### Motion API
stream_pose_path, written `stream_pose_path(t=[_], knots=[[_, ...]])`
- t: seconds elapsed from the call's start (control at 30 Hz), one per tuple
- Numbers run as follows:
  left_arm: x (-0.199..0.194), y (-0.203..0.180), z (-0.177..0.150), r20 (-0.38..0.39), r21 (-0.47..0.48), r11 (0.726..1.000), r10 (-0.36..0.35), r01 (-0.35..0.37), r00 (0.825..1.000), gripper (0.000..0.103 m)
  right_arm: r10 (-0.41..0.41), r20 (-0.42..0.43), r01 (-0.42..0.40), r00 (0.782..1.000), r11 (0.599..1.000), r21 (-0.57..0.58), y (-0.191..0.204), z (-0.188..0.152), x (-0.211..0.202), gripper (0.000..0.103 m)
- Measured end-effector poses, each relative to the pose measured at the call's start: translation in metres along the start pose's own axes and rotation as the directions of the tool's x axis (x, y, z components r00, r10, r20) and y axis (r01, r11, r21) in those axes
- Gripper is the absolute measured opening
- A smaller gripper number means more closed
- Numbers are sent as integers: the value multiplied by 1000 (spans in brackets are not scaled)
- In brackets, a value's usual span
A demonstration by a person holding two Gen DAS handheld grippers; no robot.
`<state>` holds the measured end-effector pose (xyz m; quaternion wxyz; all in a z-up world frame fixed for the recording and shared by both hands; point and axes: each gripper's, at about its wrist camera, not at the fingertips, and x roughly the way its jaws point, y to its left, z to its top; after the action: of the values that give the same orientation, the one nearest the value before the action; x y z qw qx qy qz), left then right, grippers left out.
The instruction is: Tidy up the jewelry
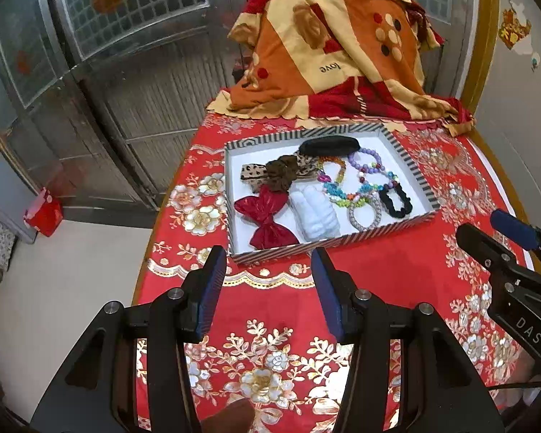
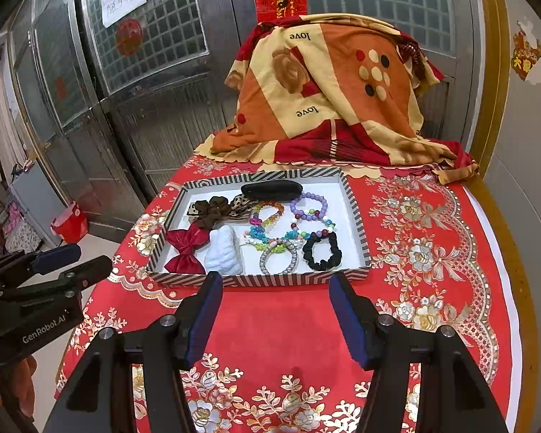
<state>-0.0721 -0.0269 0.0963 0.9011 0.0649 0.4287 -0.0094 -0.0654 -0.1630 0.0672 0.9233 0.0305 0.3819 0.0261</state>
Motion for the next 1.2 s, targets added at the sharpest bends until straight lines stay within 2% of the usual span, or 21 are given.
stream_pose_path(t=[1.2], knots=[[3,5,3,-1,-23,999,-22,22,1000,48,6,-19,-6,1000,1000,-13,4,0,9,62]])
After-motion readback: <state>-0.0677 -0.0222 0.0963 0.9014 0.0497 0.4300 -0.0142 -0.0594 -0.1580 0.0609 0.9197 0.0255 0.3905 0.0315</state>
